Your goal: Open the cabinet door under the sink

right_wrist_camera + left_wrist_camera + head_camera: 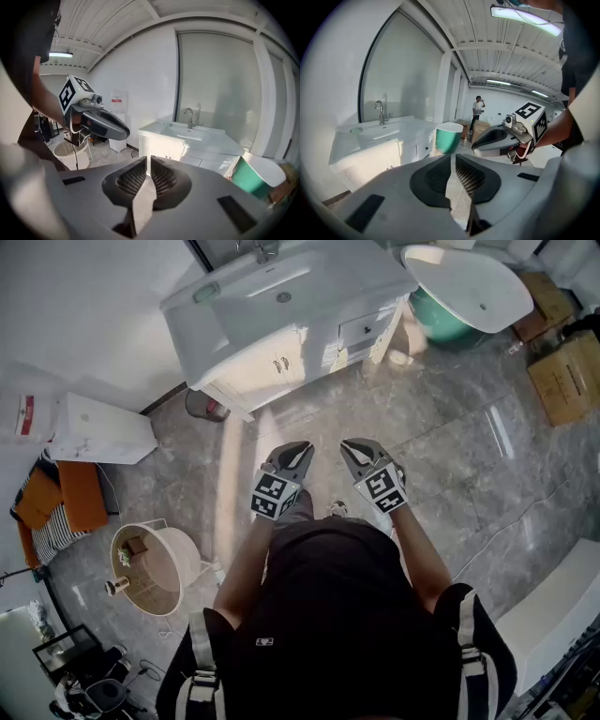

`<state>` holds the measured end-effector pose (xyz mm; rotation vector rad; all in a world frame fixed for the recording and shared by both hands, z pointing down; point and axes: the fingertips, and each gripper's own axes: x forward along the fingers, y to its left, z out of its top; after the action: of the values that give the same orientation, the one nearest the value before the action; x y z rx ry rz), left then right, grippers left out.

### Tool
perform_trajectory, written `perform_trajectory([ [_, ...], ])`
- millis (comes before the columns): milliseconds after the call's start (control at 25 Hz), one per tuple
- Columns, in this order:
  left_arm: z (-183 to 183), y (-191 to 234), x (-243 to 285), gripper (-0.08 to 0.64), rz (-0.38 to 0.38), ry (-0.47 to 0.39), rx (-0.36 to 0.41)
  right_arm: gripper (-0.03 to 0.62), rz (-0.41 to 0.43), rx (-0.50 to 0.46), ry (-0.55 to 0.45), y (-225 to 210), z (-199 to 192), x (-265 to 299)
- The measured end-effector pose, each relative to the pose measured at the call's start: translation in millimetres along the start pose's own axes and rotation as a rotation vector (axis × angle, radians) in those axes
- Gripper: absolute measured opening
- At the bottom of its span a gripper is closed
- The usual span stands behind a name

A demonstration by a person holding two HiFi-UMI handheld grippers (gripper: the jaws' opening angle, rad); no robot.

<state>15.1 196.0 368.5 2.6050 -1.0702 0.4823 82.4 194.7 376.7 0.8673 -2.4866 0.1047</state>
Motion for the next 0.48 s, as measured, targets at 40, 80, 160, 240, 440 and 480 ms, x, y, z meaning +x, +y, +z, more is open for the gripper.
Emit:
perform_trajectory([
  [40, -1.2, 1.1, -1.0, 0.038, 0.001, 0.002, -0.001, 0.078, 0.0, 0.002, 0.001, 0.5, -0.4, 0.5],
  [80, -2.1, 2.2, -2.0, 0.038, 0.002, 0.004, -0.002, 0.078, 0.0, 0.004, 0.001, 0.9, -0.8, 1.1],
  [160, -2.9, 3.9, -3.9, 0.038, 0.004, 0.007, -0.007, 0.078, 0.0, 0.008, 0.002, 1.6, -1.1, 1.8],
  [240, -2.9, 5.5, -5.1, 0.038, 0.004, 0.01, -0.013, 0.078, -0.001, 0.01, 0.005, 1.9, -1.2, 2.2],
  [440, -4.2, 8.6, -5.0, 0.038, -0.002, 0.011, -0.015, 0.078, -0.01, 0.015, 0.016, 1.1, -3.1, 5.0],
  [480, -4.9, 9.1, -5.3, 0.038, -0.004, 0.011, -0.015, 0.078, -0.014, 0.017, 0.018, 1.4, -3.3, 5.8],
])
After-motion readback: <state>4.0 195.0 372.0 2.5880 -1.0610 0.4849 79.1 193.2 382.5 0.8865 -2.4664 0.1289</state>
